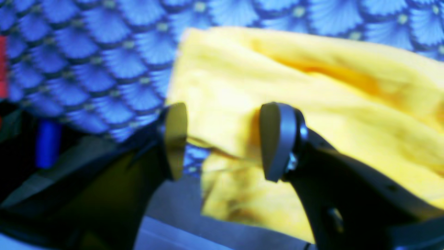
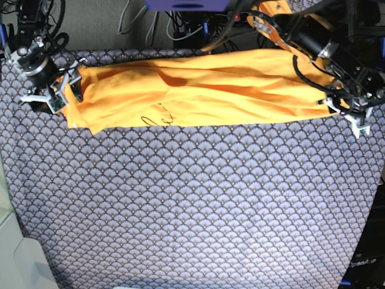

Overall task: Fold the T-shirt properly
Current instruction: 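Grasp the folded shirt end with the left gripper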

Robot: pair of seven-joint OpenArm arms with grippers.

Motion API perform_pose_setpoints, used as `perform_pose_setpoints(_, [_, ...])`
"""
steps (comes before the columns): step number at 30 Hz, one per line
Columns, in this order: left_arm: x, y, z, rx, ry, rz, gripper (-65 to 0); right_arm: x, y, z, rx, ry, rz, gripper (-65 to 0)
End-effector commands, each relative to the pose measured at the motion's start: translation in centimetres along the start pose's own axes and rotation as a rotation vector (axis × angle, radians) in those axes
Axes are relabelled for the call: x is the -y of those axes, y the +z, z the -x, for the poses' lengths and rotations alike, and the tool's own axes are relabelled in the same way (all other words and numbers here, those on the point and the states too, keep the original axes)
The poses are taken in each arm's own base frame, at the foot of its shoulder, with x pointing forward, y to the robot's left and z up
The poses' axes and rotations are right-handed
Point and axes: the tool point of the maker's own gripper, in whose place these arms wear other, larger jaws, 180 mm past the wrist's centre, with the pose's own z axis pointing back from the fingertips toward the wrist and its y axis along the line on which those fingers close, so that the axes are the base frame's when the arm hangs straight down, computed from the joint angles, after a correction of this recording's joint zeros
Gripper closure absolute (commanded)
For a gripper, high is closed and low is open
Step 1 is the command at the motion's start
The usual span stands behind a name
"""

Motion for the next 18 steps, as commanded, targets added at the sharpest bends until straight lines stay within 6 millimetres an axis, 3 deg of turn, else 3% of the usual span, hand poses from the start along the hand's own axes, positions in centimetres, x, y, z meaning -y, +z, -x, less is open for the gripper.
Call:
perform_pose_setpoints(1, [-0.3,0.6,-1.3,0.040,0.004,-0.011,-33.5,0.7,0.3,-0.9,0.036,0.011,0.015,-39.1])
perform_pose_setpoints(8, [-0.1,0.4,0.1,0.002,0.011,0.022,-47.1,0.9,0.3,-0.9,0.034,0.013,0.019,-39.1])
perform_pose_setpoints(18, [-1.3,0.2,2.2,-0.044,0.000,-0.008,-49.5,0.8,0.3,-0.9,0.035,0.013,0.017,-39.1])
